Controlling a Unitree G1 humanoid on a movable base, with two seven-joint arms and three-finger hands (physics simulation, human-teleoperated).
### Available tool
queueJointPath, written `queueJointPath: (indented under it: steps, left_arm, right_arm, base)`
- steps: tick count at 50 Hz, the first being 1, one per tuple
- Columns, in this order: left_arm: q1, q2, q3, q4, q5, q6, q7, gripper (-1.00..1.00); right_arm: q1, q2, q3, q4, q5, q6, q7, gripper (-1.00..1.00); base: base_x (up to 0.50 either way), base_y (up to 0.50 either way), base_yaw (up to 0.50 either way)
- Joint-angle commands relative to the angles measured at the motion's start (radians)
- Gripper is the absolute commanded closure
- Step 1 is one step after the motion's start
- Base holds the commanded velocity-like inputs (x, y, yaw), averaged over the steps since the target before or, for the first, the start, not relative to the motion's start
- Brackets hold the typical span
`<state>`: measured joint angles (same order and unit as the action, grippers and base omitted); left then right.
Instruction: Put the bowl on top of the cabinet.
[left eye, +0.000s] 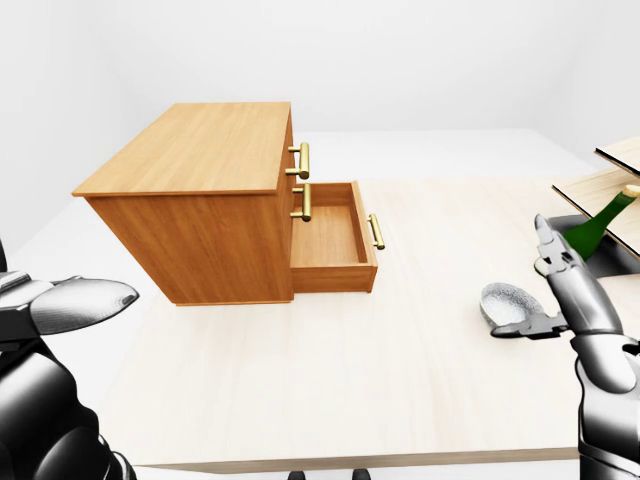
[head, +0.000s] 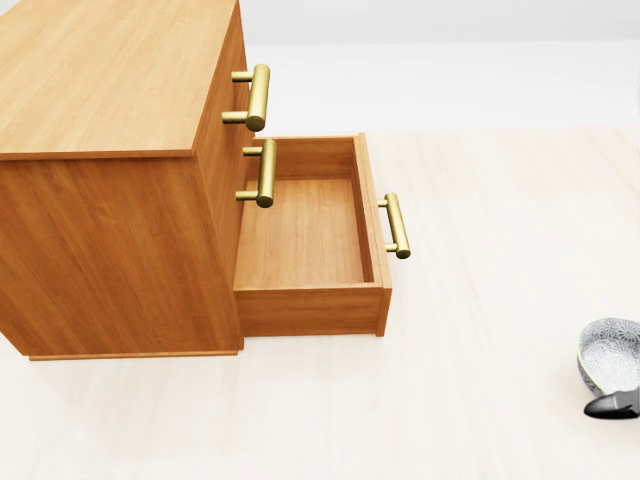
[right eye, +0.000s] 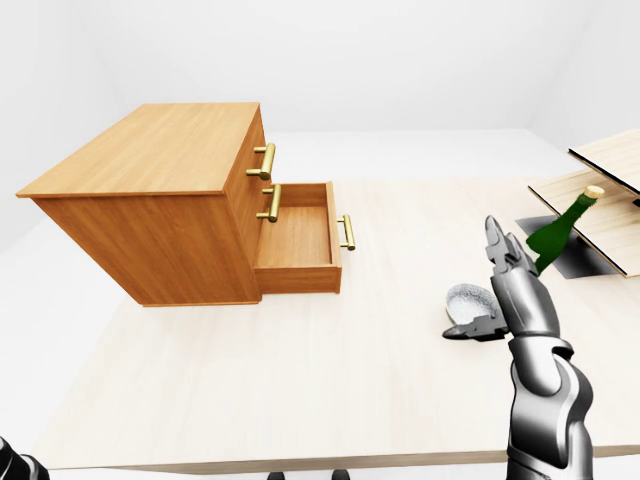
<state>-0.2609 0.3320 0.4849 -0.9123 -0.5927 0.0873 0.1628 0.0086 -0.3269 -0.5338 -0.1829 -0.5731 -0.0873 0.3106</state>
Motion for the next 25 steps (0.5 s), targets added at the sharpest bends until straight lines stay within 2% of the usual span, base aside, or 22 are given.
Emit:
queueJointPath:
  steps: [1,25]
  left_arm:
    - [-0.002,0.003,0.003,-0.002,-0.006,0.0,0.004,-1.0]
    - [0.003,-0.002,-0.007,0.0,0.006,0.0,-0.002,-1.0]
  right_arm:
    - [-0.001,-0.015,0.006,0.081,-0.02,0.0,-0.045,-1.0]
    - [-0.017,-0.048,0.037,0.221,-0.055,0.0,-0.141,-1.0]
  base:
    - [0.0,0.0,0.0]
    - [0.0,0.0,0.0]
